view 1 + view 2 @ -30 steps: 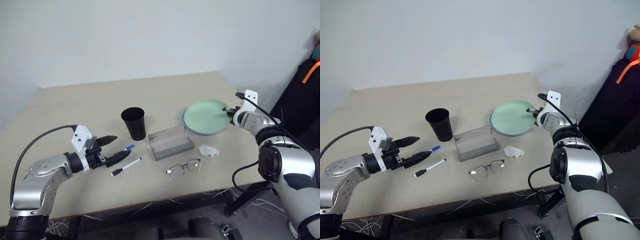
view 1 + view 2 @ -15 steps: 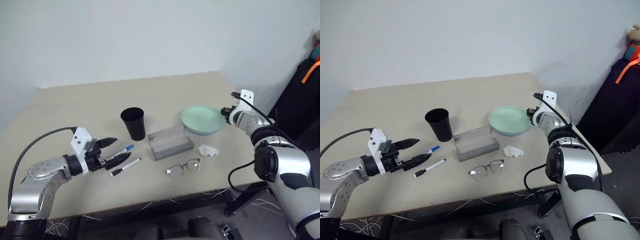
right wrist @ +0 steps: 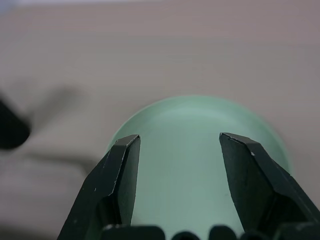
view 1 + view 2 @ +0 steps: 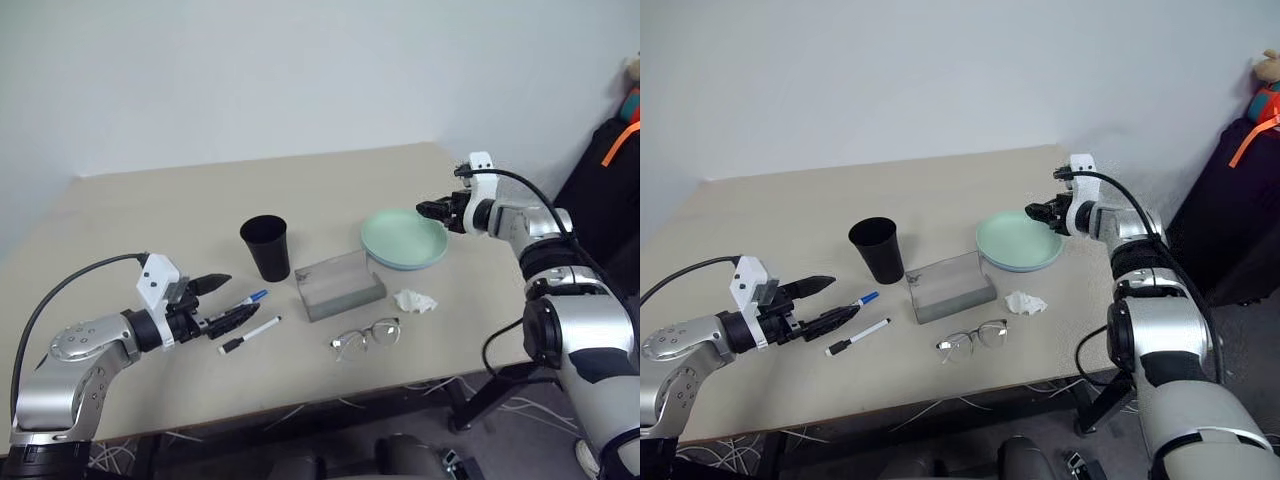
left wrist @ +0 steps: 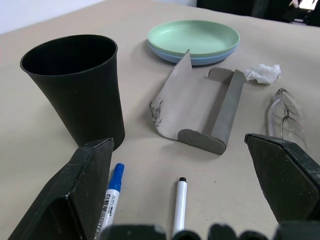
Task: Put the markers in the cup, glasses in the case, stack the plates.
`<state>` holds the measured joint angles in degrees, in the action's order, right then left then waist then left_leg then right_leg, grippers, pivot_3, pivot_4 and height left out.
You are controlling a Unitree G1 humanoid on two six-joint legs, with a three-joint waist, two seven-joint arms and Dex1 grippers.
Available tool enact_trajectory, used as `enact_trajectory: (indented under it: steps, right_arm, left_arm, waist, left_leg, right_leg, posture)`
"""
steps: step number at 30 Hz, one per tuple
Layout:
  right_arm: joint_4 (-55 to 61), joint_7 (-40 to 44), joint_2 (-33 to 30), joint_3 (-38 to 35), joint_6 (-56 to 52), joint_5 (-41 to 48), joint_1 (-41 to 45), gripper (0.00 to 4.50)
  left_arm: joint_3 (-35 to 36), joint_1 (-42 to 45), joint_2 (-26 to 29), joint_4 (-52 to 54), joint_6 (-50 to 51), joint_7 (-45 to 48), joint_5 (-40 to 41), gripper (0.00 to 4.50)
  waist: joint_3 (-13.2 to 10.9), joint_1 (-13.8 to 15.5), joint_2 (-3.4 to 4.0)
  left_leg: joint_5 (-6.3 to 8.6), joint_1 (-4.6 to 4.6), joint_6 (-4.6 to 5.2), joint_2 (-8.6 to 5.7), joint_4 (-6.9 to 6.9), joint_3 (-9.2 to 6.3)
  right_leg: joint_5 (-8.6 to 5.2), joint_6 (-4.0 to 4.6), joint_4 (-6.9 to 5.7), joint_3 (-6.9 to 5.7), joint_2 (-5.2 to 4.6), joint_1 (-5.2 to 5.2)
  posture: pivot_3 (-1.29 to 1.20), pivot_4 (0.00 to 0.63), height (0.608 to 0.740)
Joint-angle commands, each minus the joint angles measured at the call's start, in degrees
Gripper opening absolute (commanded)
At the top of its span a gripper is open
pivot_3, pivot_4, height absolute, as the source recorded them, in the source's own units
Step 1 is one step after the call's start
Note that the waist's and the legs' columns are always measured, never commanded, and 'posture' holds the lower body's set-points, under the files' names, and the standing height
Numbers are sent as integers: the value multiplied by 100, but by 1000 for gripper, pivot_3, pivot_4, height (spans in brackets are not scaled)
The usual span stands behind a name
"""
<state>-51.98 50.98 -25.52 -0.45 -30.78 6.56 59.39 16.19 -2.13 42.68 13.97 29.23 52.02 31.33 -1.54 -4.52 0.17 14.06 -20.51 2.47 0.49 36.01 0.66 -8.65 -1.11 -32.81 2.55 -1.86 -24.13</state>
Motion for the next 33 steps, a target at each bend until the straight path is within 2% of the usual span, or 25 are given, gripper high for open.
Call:
enact_trajectory:
  steps: [1,7,10,13,14,22,33]
  right_arm:
    - [1305,716,-248,405,-457,62,-548,2728]
    - [2534,1155,-463,797,-846,146,-1286,2728]
    - [2833,1189,-504,905,-942,132,-1457,3318]
    - [3031,1301,-585,1061,-932,83,-1626,4316]
    - [3084,1333,-613,1114,-917,70,-1672,4456]
    - [3268,1414,-745,1569,-598,-100,-2112,4456]
    - [3071,1266,-729,1709,-239,-228,-2277,4456]
  left_arm:
    - [86,114,38,136,-23,-2,86,4500]
    - [59,146,44,118,-16,12,88,4500]
    - [49,158,43,113,-12,16,85,4500]
    - [42,154,42,115,-6,15,81,4500]
    - [40,157,41,115,-3,13,81,4500]
    - [38,143,23,141,9,-2,86,4500]
    - [45,126,24,157,7,-20,90,4500]
  waist:
    - [0,21,0]
    - [-2,31,3]
    - [0,35,0]
    - [0,36,-1]
    - [1,42,-2]
    - [3,47,-7]
    - [3,47,-9]
  left_leg:
    - [0,1,0,1,1,1]
    - [-1,0,0,4,7,10]
    - [0,5,-1,8,9,14]
    - [0,5,-1,9,11,15]
    - [0,5,-1,9,11,16]
    - [1,-2,-2,8,10,18]
    - [0,2,-2,8,13,18]
  right_leg:
    - [0,0,-3,0,0,-1]
    - [-1,1,-12,-1,0,-9]
    - [-1,2,-11,-7,0,-9]
    - [-1,2,-10,-8,0,-9]
    - [-2,2,-10,-8,0,-9]
    - [-2,2,-8,-8,-2,-10]
    - [-2,2,-9,-9,-2,-9]
  posture:
    - [0,0,732]
    - [0,0,732]
    - [0,0,732]
    - [0,0,732]
    - [0,0,732]
    - [0,0,732]
    - [0,0,732]
